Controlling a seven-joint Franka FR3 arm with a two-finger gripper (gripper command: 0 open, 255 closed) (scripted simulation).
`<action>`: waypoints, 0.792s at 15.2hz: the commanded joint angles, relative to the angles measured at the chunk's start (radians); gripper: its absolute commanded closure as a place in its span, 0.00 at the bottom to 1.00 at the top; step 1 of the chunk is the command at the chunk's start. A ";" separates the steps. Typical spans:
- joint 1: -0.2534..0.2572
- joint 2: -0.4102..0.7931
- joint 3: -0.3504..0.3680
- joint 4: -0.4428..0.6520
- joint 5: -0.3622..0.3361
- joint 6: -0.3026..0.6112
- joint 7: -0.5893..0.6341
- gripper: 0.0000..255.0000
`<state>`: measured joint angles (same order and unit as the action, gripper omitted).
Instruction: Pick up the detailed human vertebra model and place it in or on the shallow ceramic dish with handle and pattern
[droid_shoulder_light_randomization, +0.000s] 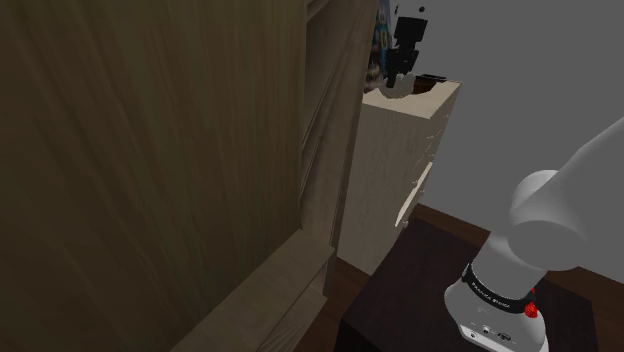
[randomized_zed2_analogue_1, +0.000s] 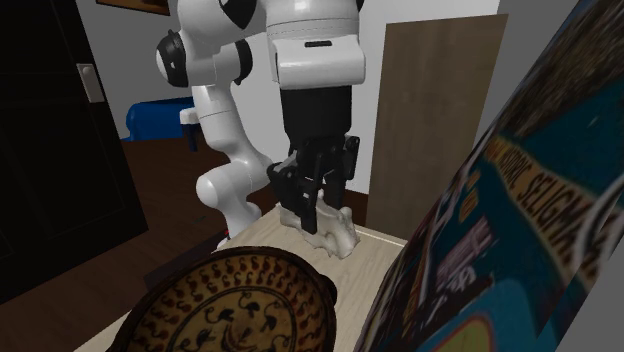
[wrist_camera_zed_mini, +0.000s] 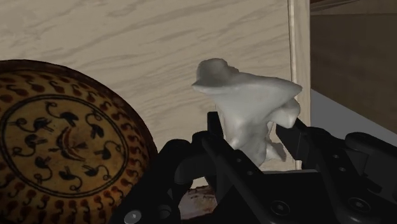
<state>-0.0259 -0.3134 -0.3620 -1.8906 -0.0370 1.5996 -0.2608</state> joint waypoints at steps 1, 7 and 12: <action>0.001 0.004 0.001 0.029 0.001 -0.026 0.000 1.00; 0.005 0.030 -0.001 0.137 0.010 -0.108 -0.002 1.00; 0.007 0.059 -0.004 0.235 0.019 -0.179 -0.006 1.00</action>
<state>-0.0189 -0.2623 -0.3641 -1.6751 -0.0203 1.4327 -0.2643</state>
